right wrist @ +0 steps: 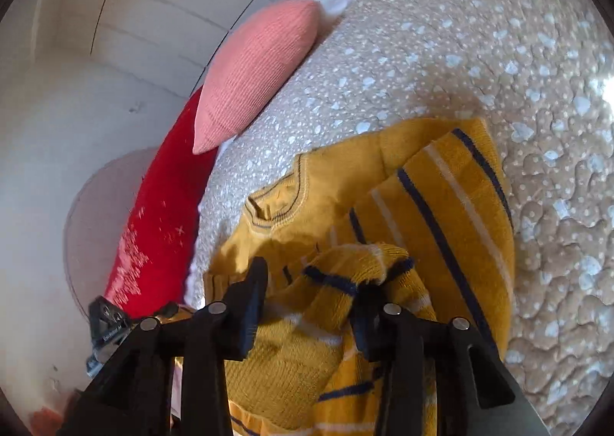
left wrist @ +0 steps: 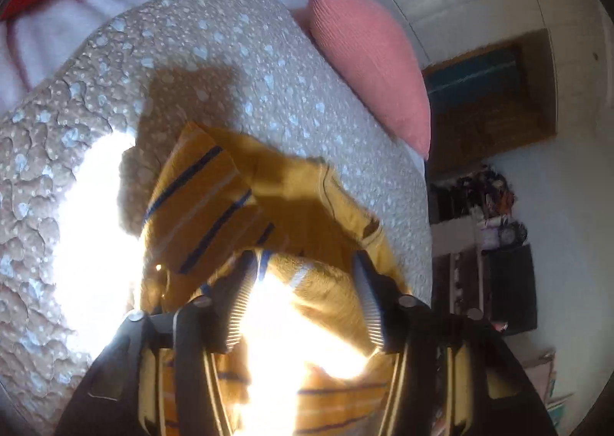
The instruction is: Fold small clothes
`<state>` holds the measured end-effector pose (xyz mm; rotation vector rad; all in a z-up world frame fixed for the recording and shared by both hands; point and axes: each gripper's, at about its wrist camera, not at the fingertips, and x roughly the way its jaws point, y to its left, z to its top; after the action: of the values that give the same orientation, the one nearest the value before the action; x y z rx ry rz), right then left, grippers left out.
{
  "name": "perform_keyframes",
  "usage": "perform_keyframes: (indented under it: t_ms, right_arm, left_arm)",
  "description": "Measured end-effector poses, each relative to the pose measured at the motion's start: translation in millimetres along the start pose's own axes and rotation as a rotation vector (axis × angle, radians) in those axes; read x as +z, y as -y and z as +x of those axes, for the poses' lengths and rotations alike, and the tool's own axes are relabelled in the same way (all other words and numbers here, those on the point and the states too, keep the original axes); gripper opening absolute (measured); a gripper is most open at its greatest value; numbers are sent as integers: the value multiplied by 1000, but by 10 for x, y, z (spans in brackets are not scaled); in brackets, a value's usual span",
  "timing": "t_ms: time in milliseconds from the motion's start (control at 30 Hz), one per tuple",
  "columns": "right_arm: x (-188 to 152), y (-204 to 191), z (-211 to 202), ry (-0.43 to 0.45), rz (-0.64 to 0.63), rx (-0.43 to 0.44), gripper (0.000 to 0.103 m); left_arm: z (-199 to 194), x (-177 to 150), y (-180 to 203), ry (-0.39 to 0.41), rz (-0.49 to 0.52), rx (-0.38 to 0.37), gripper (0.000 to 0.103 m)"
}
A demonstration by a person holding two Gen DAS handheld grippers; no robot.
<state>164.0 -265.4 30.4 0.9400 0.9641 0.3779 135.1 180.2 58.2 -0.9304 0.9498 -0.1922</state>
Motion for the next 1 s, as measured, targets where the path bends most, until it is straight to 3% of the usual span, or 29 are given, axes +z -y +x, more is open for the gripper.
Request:
perform_keyframes:
  t_ms: [100,200,233,400,533,600,700,767,900,1000]
  right_arm:
    - [139,219,68,20,141,65,50]
    - [229,280,65,53,189,96,57]
    - [256,273,36,71,189,101,63]
    - [323,145,-254,164,122,-14,77]
    - [173,-176,-375,129,-21,-43,77]
    - [31,-408,-337,89,-99,-62,76]
    - [-281,-791,-109,-2,-240,-97,59]
    - [-521,-1056,161,-83,-353,-137,29]
    - [-967,-1365,788,-206,-510,-206,26]
    - [-1119,-1492,1294,-226,-560,-266,26]
  left_arm:
    - [-110,141,-111,54,-60,-16,66]
    - [-198,112,-116,56,-19,10,66]
    - [-233,64,-93,59,12,32,67]
    - [-357,-284,-4,55,197,187,69]
    - [-577,-629,57,176,322,309,76]
    - [-657,-733,17,252,324,380,77]
    - [-779,-842,-118,352,306,425,77]
    - [-868,-909,-240,403,297,414,77]
    - [-1018,-1031,-521,470,307,400,79]
    - [-1058,-928,-680,428,271,360,79]
